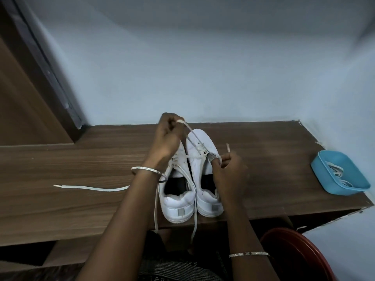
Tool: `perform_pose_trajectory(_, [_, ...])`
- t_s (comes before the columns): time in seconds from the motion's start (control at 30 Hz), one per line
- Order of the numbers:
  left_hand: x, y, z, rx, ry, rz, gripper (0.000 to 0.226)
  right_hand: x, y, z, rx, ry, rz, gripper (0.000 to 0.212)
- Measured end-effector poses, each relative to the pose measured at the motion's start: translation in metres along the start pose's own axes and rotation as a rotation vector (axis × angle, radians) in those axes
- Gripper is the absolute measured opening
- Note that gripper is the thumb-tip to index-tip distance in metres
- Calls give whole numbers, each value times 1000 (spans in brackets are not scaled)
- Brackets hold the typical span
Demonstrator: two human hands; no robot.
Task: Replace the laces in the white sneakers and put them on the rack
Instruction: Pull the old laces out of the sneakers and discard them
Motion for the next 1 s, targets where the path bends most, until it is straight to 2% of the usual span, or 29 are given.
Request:
perform_pose_trajectory(0.27, [28,113,-3,-270,341,-344,18,-2,-2,-2,7,-22,-20,10])
perform_pose_trajectory(0.37, [40,153,-8,-321,377,-332,20,-2,-3,-1,12,-8,-34,15])
perform_pose_trajectory(0.43, [41,180,-12,-358,385,-400,31,-3,-3,-1,10,-10,-27,16])
perform_pose_trajectory(0.53, [38,231,-20,-501,399,-399,39,-5,-3,-2,7,-17,-20,15])
perform_pose_trajectory(0.6, [39,249,-25,-519,444,-305,32,-4,-4,-2,4,-6,-24,16])
perform_pose_trajectory(0.77, [57,235,-21,-427,517,56,20,-2,-6,-2,4,3,-23,12])
perform_pose_trajectory(0.8, [59,226,-18,-390,514,198,23,-2,-6,-2,5,3,-21,12])
perform_pose_trajectory(0.87, [57,204,-16,-295,502,702,46,-3,-7,-1,11,-1,-23,12])
perform_pose_trajectory(0.93, [35,171,-18,-335,367,1184,57,-4,-6,-1,13,-1,-24,13])
perform_pose_trajectory(1.0, [5,124,-22,-416,177,1271,47,-5,-6,0,18,-5,-18,14])
Point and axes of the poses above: each hand's wrist, its own z-axis towards the middle knuckle, its own y-axis out of the back of the hand, x = y × z, the point moved 10 cm from there along z, towards the middle knuckle, and after that the axes turned 5 degrees about y, right-handed, at the moved point
